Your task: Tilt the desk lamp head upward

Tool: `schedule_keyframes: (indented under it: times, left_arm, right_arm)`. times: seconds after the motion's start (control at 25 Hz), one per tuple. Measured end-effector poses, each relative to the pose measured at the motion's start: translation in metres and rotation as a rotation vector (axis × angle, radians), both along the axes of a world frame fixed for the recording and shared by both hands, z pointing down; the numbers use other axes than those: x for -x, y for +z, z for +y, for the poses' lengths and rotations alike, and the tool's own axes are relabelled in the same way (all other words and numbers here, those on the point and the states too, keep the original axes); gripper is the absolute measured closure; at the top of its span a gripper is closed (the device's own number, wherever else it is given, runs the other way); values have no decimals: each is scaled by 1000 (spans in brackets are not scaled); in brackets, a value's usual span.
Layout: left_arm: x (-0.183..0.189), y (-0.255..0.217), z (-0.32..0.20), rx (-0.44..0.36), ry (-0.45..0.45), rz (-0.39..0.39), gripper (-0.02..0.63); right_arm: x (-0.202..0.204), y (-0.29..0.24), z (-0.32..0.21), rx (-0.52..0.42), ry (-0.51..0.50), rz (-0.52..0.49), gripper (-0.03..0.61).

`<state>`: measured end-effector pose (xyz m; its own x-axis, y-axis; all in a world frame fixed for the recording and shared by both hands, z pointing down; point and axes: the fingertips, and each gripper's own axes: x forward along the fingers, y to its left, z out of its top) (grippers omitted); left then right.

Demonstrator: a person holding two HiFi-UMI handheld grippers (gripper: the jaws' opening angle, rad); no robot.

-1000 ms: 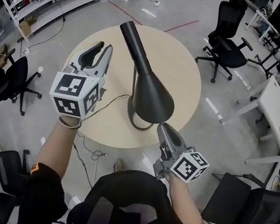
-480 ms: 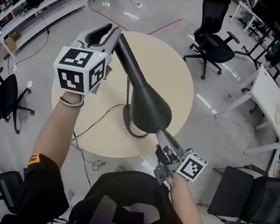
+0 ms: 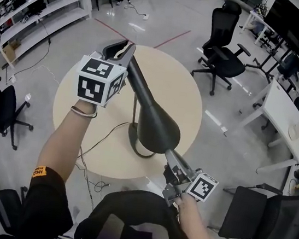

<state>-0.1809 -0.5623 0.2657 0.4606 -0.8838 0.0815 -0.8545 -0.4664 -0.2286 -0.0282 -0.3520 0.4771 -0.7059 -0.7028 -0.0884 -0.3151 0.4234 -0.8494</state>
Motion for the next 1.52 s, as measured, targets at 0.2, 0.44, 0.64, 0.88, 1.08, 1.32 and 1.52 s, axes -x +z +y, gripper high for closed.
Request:
schedule_keyframes:
  times: [0.2, 0.44, 0.64, 0.88, 1.08, 1.32, 1.52]
  left_arm:
    - [6, 0, 1, 25, 19, 42, 502]
    - [10, 10, -3, 49, 26, 48, 538]
    - [22, 24, -11, 97, 28, 85, 541]
    - [31, 41, -18, 173, 54, 195, 543]
    - [37, 59, -23, 245, 87, 275, 566]
    - [30, 73, -25, 303, 115, 271, 566]
    - [26, 86, -25, 347, 136, 253, 566]
  right_arm:
    - [2, -16, 7, -36, -12, 9, 520]
    - [-4, -49, 19, -127, -12, 29, 520]
    - [-6, -93, 29, -230, -31, 48, 520]
    - [-4, -150, 33, -339, -43, 39, 520]
    - [3, -191, 29, -428, -53, 31, 518]
    - [10, -239, 16, -511, -70, 14, 509]
    - [20, -265, 5, -521, -78, 8, 503]
